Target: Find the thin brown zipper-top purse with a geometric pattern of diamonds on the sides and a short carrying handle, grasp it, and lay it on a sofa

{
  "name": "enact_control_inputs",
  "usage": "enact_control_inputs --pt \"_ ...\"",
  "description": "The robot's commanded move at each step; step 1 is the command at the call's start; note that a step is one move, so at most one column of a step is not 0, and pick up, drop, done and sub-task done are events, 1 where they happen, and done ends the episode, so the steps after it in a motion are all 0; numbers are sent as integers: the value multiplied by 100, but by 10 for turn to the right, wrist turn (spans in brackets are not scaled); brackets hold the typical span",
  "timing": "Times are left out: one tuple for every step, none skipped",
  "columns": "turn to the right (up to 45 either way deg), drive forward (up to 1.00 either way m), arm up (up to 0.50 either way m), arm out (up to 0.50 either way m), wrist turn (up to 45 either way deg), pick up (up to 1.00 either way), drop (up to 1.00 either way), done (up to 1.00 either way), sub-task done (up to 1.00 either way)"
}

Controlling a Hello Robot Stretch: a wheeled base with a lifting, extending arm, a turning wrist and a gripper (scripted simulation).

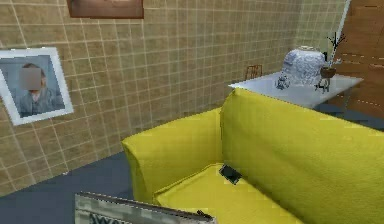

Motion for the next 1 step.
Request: enact_control_inputs --pt "-210 0 0 0 0 0 0 0 0"
